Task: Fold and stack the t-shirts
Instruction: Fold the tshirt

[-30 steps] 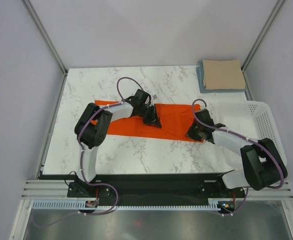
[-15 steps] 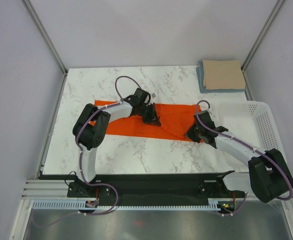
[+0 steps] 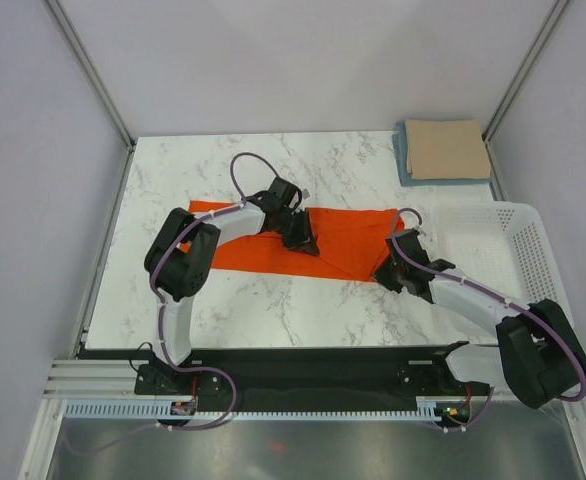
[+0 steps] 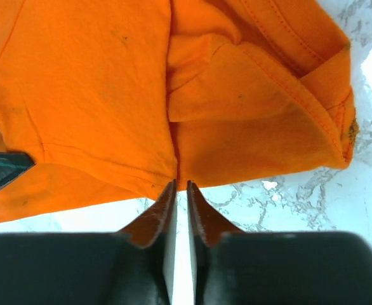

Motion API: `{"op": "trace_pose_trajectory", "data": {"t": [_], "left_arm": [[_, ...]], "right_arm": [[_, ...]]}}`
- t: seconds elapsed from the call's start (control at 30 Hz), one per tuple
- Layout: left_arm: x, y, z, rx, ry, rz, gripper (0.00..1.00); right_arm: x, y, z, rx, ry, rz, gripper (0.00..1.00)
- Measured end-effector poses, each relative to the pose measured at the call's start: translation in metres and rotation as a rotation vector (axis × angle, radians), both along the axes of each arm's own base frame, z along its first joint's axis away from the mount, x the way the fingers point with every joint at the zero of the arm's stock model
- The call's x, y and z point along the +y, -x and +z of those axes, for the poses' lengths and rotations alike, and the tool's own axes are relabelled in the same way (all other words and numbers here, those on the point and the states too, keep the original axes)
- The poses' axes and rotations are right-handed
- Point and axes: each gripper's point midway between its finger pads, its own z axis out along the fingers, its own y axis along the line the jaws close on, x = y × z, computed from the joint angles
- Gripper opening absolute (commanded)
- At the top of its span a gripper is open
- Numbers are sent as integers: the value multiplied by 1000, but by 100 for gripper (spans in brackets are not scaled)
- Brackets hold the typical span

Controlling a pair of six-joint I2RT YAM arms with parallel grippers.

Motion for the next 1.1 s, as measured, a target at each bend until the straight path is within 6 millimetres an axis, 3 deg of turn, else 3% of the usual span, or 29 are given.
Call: {"op": "trace_pose_trajectory", "data": {"t": [0.1,0.23,0.4,0.53,0.67,0.8,0.93,1.0,1.1], "left_arm": [[1,1,-1,6,-7,1,34],[7,5,1,15,-31,4,39],[21,-2,26,-19,-29,28,40],[48,-34,47,-76,-13,102,39],[90,-75,54,-112,-20,215,40],[138,-111,41,-111,-51,329,39],[182,-123,9,-55,-113,428,37],[201,-125,-7,-27,-155,472,36],[214,-128,-11,-18,-168,502,38]], "right_arm": [[-1,2,0,9,10,8,30],[0,-5,15,1,34,34,37],[2,-37,53,-92,72,59,31],[-5,-79,64,-121,155,79,27],[-16,-114,50,-95,247,74,26],[-31,-131,18,-26,328,68,26],[-47,-136,-11,40,411,80,26],[-49,-142,-12,36,438,85,26],[-51,-151,-13,14,468,96,26]]}}
